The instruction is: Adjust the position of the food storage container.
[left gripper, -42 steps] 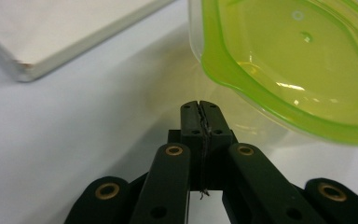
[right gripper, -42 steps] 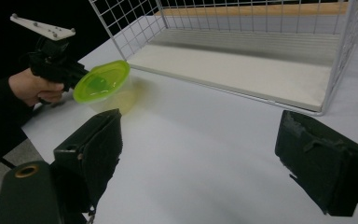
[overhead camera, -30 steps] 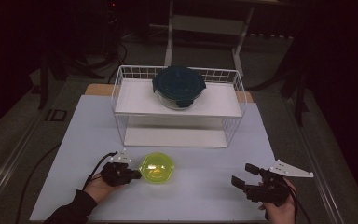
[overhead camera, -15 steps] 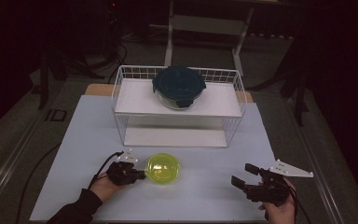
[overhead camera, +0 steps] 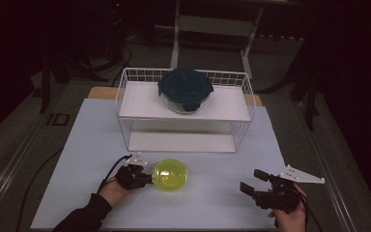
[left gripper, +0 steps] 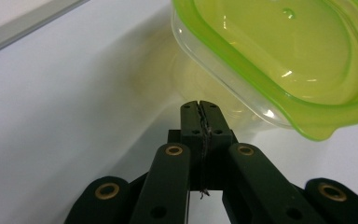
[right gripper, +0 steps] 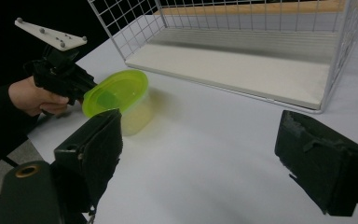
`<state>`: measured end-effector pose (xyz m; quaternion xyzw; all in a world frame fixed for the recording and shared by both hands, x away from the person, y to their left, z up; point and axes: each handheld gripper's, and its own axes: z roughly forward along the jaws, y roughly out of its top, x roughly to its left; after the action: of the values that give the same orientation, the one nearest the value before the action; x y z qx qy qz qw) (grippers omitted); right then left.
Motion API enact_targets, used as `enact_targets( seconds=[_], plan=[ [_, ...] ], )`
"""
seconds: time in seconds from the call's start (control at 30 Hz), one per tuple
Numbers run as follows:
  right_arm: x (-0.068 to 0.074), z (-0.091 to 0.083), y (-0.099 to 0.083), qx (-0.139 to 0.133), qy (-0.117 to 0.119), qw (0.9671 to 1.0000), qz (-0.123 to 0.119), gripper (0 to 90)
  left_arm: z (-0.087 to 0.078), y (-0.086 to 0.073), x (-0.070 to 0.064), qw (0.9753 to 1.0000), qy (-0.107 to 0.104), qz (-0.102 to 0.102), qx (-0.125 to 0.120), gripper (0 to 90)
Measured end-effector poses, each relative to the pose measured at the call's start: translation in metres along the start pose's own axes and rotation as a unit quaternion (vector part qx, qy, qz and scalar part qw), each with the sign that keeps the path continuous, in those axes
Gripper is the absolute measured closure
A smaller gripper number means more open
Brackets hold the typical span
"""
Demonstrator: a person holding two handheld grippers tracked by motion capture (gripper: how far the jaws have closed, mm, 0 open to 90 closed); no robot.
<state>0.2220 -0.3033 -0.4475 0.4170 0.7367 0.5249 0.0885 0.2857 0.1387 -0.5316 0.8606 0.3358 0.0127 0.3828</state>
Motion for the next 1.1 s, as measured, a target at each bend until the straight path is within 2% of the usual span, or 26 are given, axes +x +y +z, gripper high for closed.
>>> enact_targets(
  seconds=[0.03, 0.13, 0.23, 0.5, 0.83, 0.93, 1.1],
  plan=[
    [0.000, 0.000, 0.000, 0.000, 0.000, 1.0000, 0.000, 14.5, 0.001, 0.001, -0.001, 1.0000, -0.008, 0.001, -0.001, 88.7],
    [0.000, 0.001, -0.001, 0.000, 0.001, 1.0000, 0.000, 14.7, 0.005, 0.003, -0.006, 0.9999, -0.010, 0.013, 0.004, 88.7],
    [0.000, 0.001, 0.000, -0.001, -0.001, 1.0000, 0.000, 14.7, 0.009, 0.006, -0.010, 0.9998, -0.012, 0.016, 0.004, 88.7],
    [0.002, 0.002, -0.002, -0.003, -0.004, 1.0000, -0.008, 14.7, 0.017, 0.013, -0.013, 0.9999, -0.011, 0.012, 0.004, 88.7],
    [0.004, 0.002, -0.002, -0.003, -0.011, 0.9998, -0.018, 14.7, 0.027, 0.018, -0.020, 0.9994, -0.029, 0.019, 0.002, 88.6],
    [0.004, 0.002, -0.003, -0.002, -0.012, 0.9997, -0.019, 14.7, 0.028, 0.019, -0.020, 0.9994, -0.027, 0.021, 0.000, 88.6],
    [0.005, 0.002, -0.003, -0.002, -0.012, 0.9997, -0.020, 14.7, 0.019, 0.017, -0.014, 0.9997, -0.025, 0.007, -0.005, 88.3]
  ],
)
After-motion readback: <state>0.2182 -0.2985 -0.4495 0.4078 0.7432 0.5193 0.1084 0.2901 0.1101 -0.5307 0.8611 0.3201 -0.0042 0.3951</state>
